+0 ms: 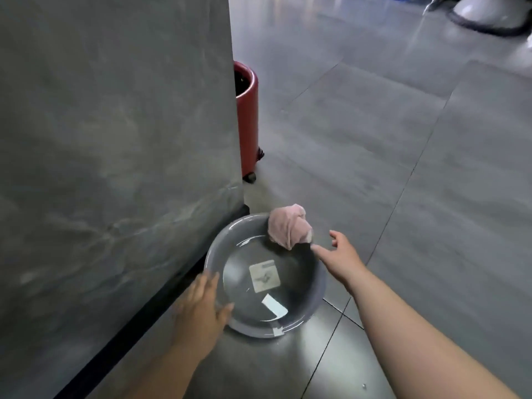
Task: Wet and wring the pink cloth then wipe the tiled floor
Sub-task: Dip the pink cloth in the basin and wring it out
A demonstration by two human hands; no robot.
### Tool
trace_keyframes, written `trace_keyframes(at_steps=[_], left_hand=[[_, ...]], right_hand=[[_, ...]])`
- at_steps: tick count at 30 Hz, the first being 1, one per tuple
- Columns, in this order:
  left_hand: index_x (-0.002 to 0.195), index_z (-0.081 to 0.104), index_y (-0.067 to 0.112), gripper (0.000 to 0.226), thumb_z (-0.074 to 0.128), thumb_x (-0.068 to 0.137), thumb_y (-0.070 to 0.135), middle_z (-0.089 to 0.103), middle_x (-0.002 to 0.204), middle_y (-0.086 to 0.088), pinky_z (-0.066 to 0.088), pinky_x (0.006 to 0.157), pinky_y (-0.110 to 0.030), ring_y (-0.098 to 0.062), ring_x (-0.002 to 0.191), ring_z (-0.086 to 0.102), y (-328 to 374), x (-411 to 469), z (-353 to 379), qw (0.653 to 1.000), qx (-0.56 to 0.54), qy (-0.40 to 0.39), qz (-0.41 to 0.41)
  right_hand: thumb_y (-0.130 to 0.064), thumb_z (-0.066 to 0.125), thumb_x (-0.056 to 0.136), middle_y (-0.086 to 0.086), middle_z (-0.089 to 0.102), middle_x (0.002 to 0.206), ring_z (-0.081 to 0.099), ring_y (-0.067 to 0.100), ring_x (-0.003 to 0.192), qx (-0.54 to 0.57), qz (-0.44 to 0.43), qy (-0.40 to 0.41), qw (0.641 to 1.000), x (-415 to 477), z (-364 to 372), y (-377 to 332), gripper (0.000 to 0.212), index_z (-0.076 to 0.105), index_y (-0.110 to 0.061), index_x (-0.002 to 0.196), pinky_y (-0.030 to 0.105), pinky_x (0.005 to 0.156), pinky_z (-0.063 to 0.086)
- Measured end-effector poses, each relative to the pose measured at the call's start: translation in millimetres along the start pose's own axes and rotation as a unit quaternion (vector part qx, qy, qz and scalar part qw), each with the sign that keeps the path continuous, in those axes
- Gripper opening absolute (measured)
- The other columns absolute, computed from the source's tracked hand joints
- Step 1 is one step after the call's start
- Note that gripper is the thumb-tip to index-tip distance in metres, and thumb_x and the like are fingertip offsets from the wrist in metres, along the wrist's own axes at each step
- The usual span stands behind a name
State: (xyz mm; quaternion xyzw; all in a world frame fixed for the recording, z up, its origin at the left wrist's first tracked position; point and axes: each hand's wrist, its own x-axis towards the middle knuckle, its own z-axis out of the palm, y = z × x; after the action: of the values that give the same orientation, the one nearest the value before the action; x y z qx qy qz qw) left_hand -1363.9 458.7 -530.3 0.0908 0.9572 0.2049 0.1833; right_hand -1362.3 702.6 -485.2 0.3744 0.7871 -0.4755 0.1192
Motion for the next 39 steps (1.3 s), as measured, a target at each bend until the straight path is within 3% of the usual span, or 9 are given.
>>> trace_keyframes(at_steps=[3, 7, 13, 16, 25, 27, 29, 30, 39], left_hand=[[0.142, 0.022, 0.013, 0.105, -0.002, 0.067, 0.082, 0.020, 0.153, -0.005, -0.008, 0.115, -0.023, -0.007, 0.140, -0.010, -40, 37, 61, 0.991, 0.078, 0.056, 0.093], [0.123, 0.045, 0.017, 0.072, 0.003, 0.087, 0.063, 0.060, 0.125, -0.005, -0.005, 0.111, -0.018, -0.004, 0.141, -0.016, -65, 57, 90, 0.989, 0.103, 0.005, 0.110], [0.124, 0.044, 0.028, 0.067, 0.004, 0.086, 0.065, 0.042, 0.132, 0.001, 0.000, 0.113, -0.021, -0.006, 0.141, -0.017, -68, 62, 94, 0.984, 0.098, 0.066, 0.132], [0.125, 0.041, 0.031, 0.065, 0.004, 0.086, 0.066, 0.036, 0.132, 0.003, 0.041, 0.099, -0.033, -0.004, 0.141, -0.017, -70, 64, 102, 0.980, 0.104, 0.099, 0.135], [0.117, 0.046, 0.030, 0.063, 0.000, 0.087, 0.061, 0.067, 0.116, 0.001, 0.037, 0.083, -0.028, -0.009, 0.142, -0.018, -70, 68, 103, 0.981, 0.137, 0.086, 0.103], [0.121, 0.044, 0.027, 0.066, 0.009, 0.081, 0.067, 0.063, 0.124, 0.001, 0.046, 0.080, -0.025, -0.002, 0.139, -0.024, -63, 64, 96, 0.984, 0.143, 0.062, 0.089], [0.137, 0.031, 0.027, 0.092, 0.014, 0.058, 0.072, 0.036, 0.147, 0.003, -0.019, 0.100, -0.008, 0.010, 0.132, -0.028, -45, 60, 86, 0.993, 0.051, 0.079, 0.076], [0.139, 0.025, 0.030, 0.098, 0.011, 0.051, 0.070, 0.025, 0.152, 0.006, -0.003, 0.115, -0.033, 0.008, 0.135, -0.018, -34, 56, 77, 0.996, -0.025, 0.071, 0.048], [0.120, 0.009, 0.056, 0.088, 0.066, 0.056, 0.039, 0.010, 0.141, 0.020, 0.017, 0.109, -0.028, -0.002, 0.131, 0.016, 74, 60, 48, 0.933, -0.142, 0.146, 0.297]], right_hand=[[-0.030, 0.060, 0.086, 0.011, 0.029, 0.150, 0.027, 0.029, 0.138, -0.013, -0.014, 0.017, 1.000, 66, 32, 21, 0.073, 0.021, -0.013, 0.145, 0.036, 0.112, 0.026], [-0.032, 0.060, 0.085, 0.013, 0.033, 0.148, 0.033, 0.030, 0.135, 0.041, -0.003, 0.038, 0.998, 125, 63, 25, 0.078, 0.016, -0.009, 0.146, 0.036, 0.109, 0.029], [-0.050, 0.057, 0.070, 0.012, 0.059, 0.121, 0.053, 0.035, 0.112, -0.048, 0.014, 0.061, 0.997, 155, 85, 25, 0.057, 0.052, -0.017, 0.117, 0.049, 0.101, 0.038], [-0.045, 0.050, 0.081, 0.006, 0.058, 0.117, 0.053, 0.032, 0.109, -0.086, -0.010, 0.078, 0.993, 153, 86, 25, 0.037, 0.055, -0.023, 0.110, 0.044, 0.101, 0.037], [-0.008, 0.048, 0.089, 0.001, 0.033, 0.054, 0.031, 0.021, 0.068, 0.055, -0.125, 0.173, 0.975, 137, 75, 26, 0.039, 0.034, -0.015, 0.054, 0.021, 0.044, 0.025], [-0.010, 0.049, 0.090, 0.001, 0.032, 0.055, 0.030, 0.020, 0.067, 0.106, -0.134, 0.211, 0.963, 129, 68, 23, 0.036, 0.037, -0.012, 0.057, 0.022, 0.046, 0.024], [-0.013, 0.051, 0.091, 0.003, 0.040, 0.059, 0.035, 0.019, 0.067, 0.160, -0.160, 0.241, 0.944, 119, 55, 19, 0.031, 0.047, -0.005, 0.061, 0.022, 0.051, 0.029], [-0.014, 0.053, 0.090, 0.006, 0.043, 0.063, 0.038, 0.019, 0.068, 0.187, -0.176, 0.244, 0.935, 112, 48, 17, 0.027, 0.052, 0.000, 0.067, 0.025, 0.057, 0.034], [-0.014, 0.057, 0.088, 0.011, 0.056, 0.074, 0.051, 0.019, 0.071, 0.386, -0.116, 0.059, 0.913, 27, 42, 31, 0.019, 0.053, -0.013, 0.070, 0.030, 0.066, 0.044]])
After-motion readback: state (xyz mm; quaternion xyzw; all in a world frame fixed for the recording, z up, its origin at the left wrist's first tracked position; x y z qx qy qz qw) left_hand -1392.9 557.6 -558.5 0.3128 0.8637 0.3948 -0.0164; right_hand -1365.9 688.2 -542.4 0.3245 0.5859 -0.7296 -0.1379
